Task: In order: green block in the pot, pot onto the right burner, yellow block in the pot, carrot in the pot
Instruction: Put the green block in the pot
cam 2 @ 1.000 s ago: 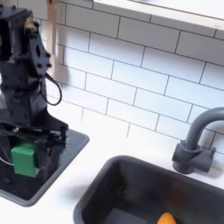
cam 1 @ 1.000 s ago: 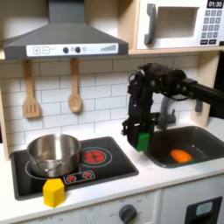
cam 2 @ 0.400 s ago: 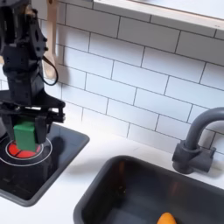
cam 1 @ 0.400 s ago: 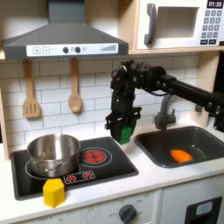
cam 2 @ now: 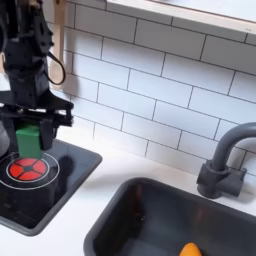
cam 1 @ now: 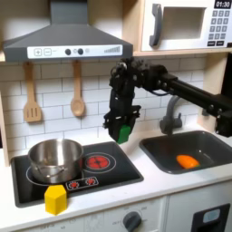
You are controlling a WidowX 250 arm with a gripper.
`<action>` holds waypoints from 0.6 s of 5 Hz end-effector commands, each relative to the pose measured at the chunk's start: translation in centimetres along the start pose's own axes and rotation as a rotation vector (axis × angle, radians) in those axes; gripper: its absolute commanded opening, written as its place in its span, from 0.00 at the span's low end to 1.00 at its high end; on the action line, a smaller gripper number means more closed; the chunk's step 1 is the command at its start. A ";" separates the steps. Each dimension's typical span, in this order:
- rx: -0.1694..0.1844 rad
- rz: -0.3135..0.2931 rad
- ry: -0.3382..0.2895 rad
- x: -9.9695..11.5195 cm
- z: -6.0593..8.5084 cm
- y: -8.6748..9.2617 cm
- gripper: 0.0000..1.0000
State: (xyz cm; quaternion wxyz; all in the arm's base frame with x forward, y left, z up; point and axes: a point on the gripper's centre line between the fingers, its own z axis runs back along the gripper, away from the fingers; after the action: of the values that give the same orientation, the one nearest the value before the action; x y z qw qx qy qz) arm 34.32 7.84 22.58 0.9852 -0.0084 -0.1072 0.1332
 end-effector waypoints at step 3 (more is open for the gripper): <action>0.040 0.095 -0.024 0.6 1.1 2.2 0.00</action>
State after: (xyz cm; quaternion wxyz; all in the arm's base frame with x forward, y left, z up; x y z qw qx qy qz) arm 34.09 10.13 24.22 0.9755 0.0089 -0.1237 0.1815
